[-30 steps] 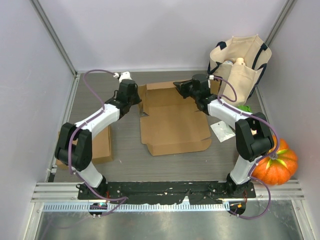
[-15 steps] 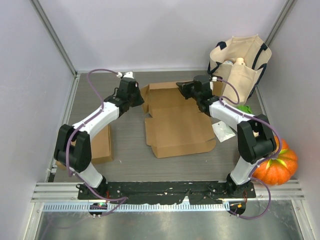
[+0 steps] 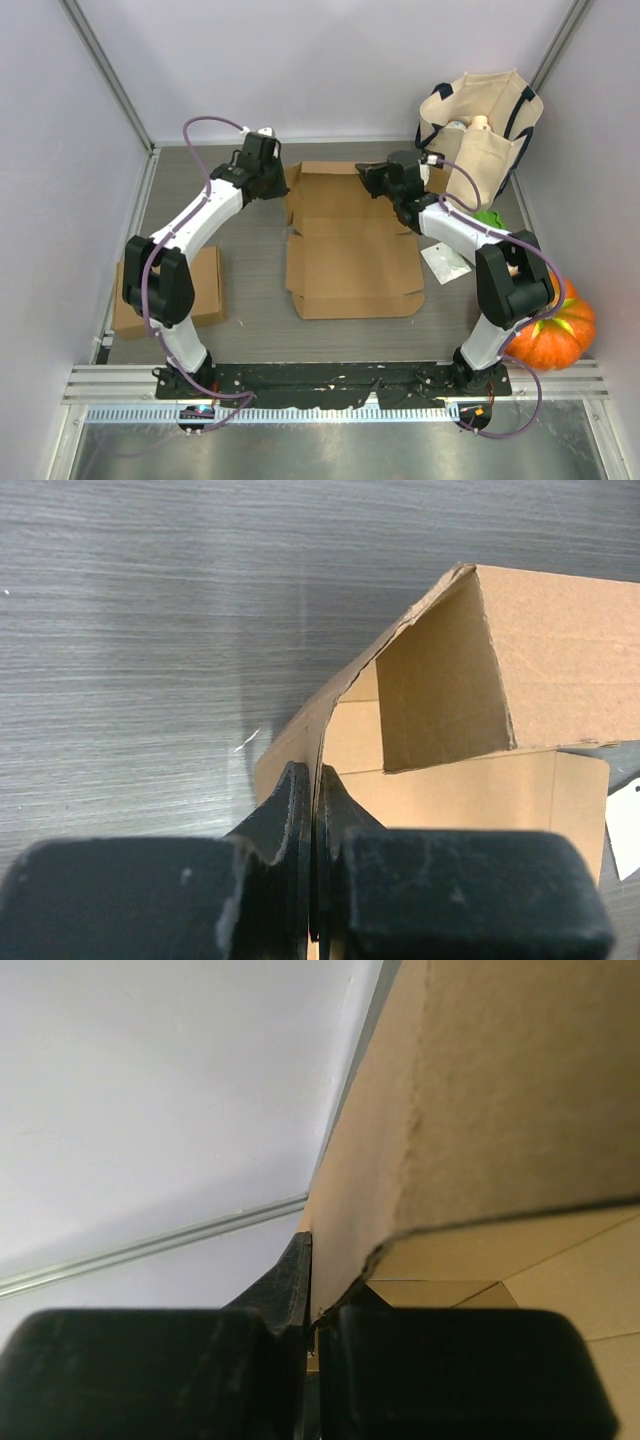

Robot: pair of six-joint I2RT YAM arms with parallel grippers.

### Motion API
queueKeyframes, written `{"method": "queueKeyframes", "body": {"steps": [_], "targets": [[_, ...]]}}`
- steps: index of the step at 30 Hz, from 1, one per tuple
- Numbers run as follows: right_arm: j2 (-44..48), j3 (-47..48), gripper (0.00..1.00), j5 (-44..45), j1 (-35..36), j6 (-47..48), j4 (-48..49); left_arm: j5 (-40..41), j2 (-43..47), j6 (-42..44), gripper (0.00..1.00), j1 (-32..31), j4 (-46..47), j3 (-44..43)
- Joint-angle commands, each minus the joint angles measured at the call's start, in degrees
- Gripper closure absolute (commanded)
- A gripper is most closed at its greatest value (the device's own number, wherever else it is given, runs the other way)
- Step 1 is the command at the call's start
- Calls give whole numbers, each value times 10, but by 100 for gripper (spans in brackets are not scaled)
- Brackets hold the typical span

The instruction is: Fold the paper box

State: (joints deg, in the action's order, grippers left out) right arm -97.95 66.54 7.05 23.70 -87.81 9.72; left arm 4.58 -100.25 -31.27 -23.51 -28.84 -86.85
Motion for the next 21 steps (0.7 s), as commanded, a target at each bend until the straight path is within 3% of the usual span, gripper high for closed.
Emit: {"method": "queueKeyframes", "body": {"steps": [1, 8, 17, 21], "targets": [[12, -12, 99, 0, 14, 48, -65, -41, 6, -15, 100, 27, 41, -44], [0, -13, 99, -5, 28, 47, -52, -74, -36, -27, 100, 44, 24, -83], [19, -40, 99, 35, 41, -6, -14, -121, 40, -117, 100, 18, 128, 61], [36, -62, 99, 51, 45, -24, 12, -137, 59, -122, 100, 1, 147, 85]]}}
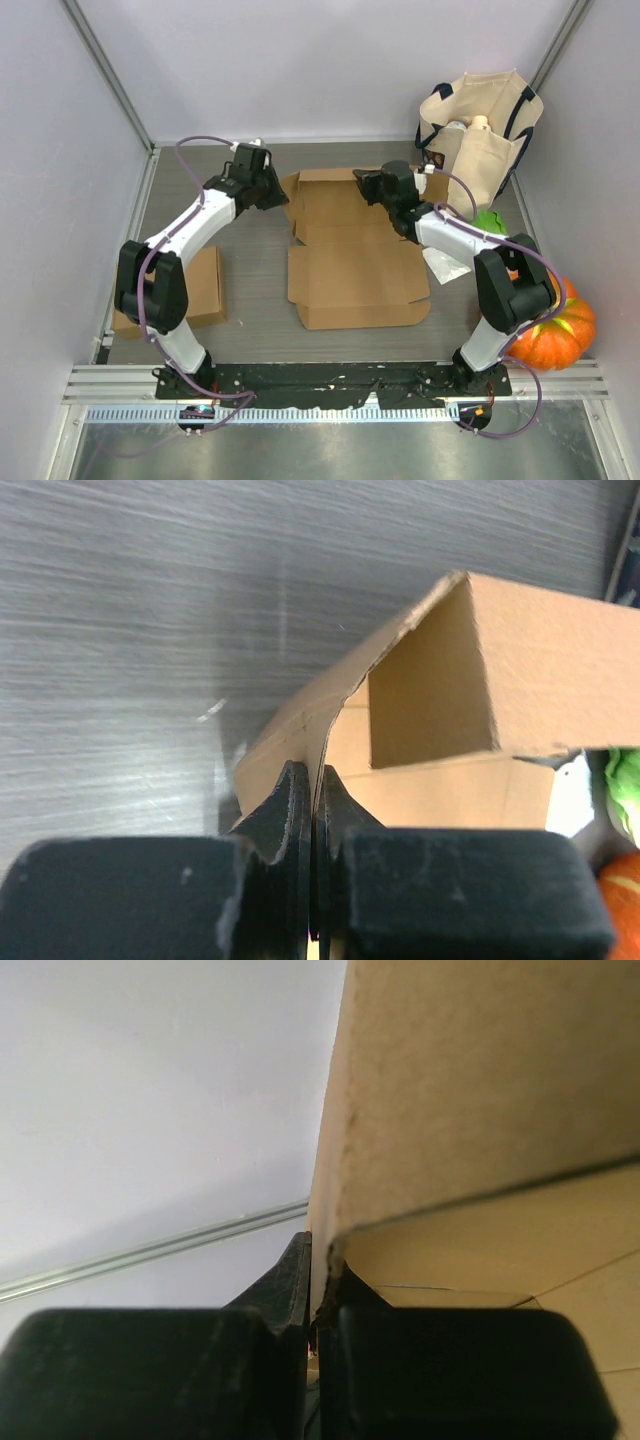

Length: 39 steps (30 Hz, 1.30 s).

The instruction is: Fold the paper box

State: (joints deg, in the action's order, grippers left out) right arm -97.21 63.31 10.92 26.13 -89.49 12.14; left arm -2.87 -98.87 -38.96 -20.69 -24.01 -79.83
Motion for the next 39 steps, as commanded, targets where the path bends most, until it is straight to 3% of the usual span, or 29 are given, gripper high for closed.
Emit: {"method": "queueKeyframes", "body": {"steps": [1, 8, 13, 20, 26, 34, 37, 39], "targets": [[32, -41, 99, 17, 22, -11, -8, -58, 52, -38, 99, -36, 97, 18], [52, -92, 99, 17, 27, -39, 82, -45, 84, -27, 96, -64, 136, 78], [40, -101, 99, -4, 27, -40, 138, 46, 131, 2, 97, -76, 152, 148], [37, -121, 99, -19, 34, -2, 240, 103, 168, 29, 97, -75, 150, 200], [23, -172, 99, -38, 40, 34, 349, 104, 177, 11, 97, -76, 185, 246], [47, -230, 99, -39, 40, 85, 331, 38, 197, -11, 91, -76, 263, 300], [60, -256, 99, -37, 39, 105, 329, 9, 204, -6, 85, -76, 276, 314], [62, -266, 99, -39, 39, 114, 329, 2, 220, -3, 75, -76, 286, 328]]}}
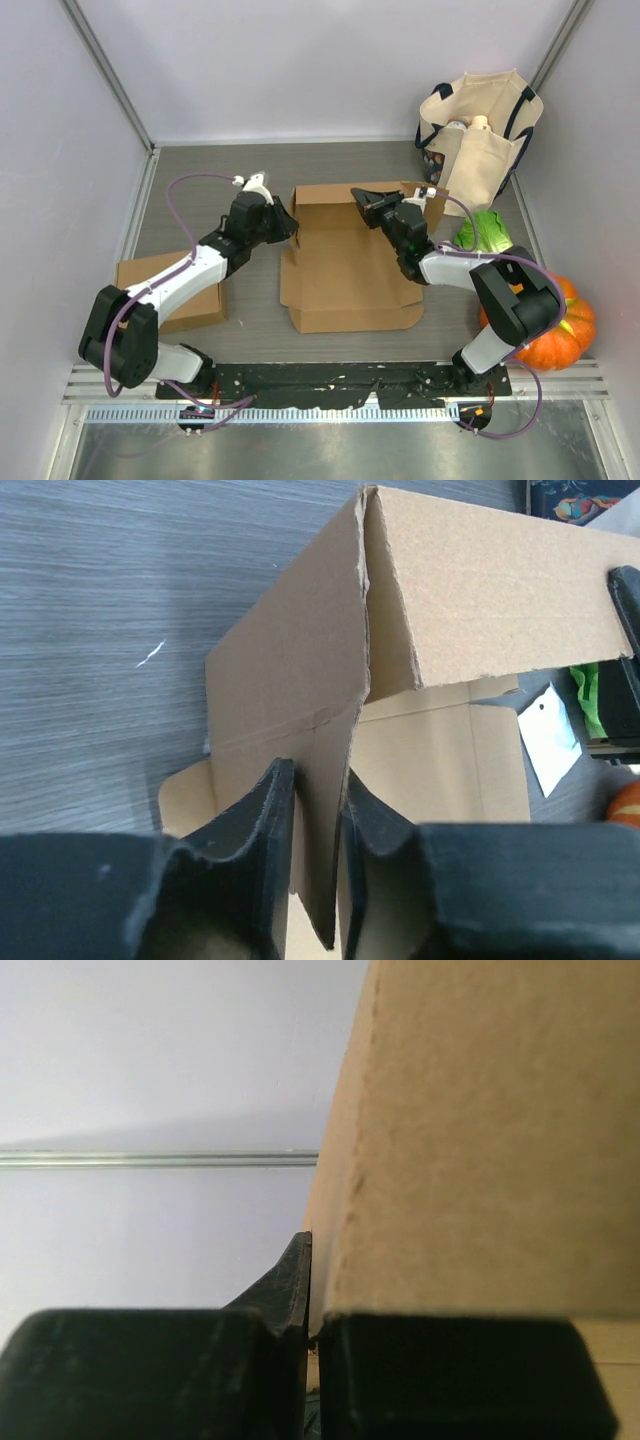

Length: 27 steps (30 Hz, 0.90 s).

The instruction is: Fold the paper box

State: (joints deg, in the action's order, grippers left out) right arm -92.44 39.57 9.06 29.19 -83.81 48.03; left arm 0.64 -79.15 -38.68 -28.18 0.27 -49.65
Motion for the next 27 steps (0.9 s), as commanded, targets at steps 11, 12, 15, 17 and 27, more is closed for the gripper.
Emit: {"method": "queueKeyframes", "body": {"steps": [11, 12, 15, 17, 27], "targets": [[15, -27, 99, -41, -2, 60, -22, 144, 259, 5, 53, 4, 70, 159], [14, -26, 100, -42, -4, 59, -22, 162, 270, 2, 54, 3, 68, 176], [16, -23, 99, -49, -6, 56, -22, 241, 288, -29, 58, 4, 28, 183], [16, -20, 99, -53, -8, 56, -22, 235, 271, -11, 48, 6, 61, 194], [5, -6, 99, -65, -8, 43, -22, 20, 58, 105, 33, -10, 153, 90]]}}
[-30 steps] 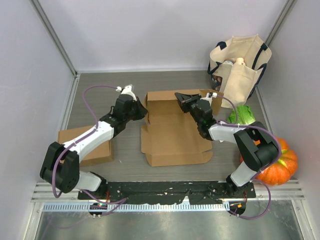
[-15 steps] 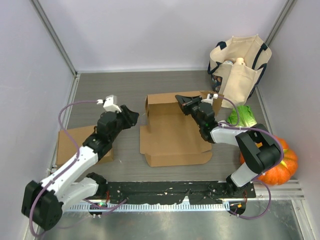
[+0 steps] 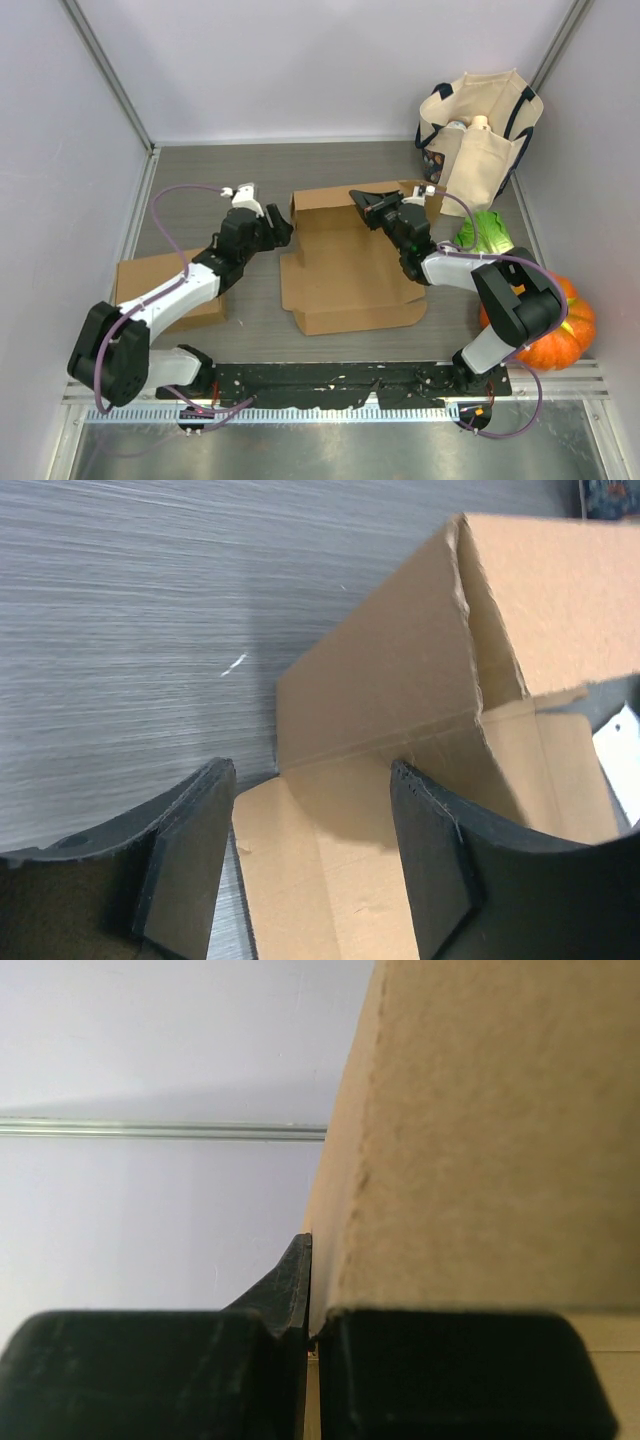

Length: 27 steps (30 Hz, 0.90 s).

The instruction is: Fold the paper box

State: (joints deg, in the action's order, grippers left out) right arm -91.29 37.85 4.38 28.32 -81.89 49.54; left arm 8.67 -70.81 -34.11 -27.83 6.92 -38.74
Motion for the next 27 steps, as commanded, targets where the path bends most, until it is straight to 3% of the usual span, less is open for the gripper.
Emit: {"method": "queueKeyframes", "body": {"steps": [1, 8, 16, 20, 22, 24, 26, 27], "targets": [[-6, 14, 99, -19, 1, 23, -37, -46, -31, 69, 32, -18, 96, -19], [-6, 19, 99, -20, 1, 12, -41, -27, -89, 118, 31, -22, 199, -32], [-16, 26, 99, -22, 10, -2, -37, 54, -139, 165, 46, -56, 283, -23], [-15, 25, 99, -18, 13, -6, -37, 129, -154, 174, 55, -71, 285, -31], [-13, 21, 99, -16, 14, -7, -39, 179, -159, 179, 49, -81, 280, -37], [-11, 20, 99, -12, 16, -13, -39, 235, -173, 182, 50, -92, 275, -43], [-8, 16, 99, -5, 18, -20, -38, 289, -187, 183, 57, -102, 257, -59], [-7, 15, 99, -2, 21, -31, -36, 309, -205, 180, 65, -110, 250, -64]]}}
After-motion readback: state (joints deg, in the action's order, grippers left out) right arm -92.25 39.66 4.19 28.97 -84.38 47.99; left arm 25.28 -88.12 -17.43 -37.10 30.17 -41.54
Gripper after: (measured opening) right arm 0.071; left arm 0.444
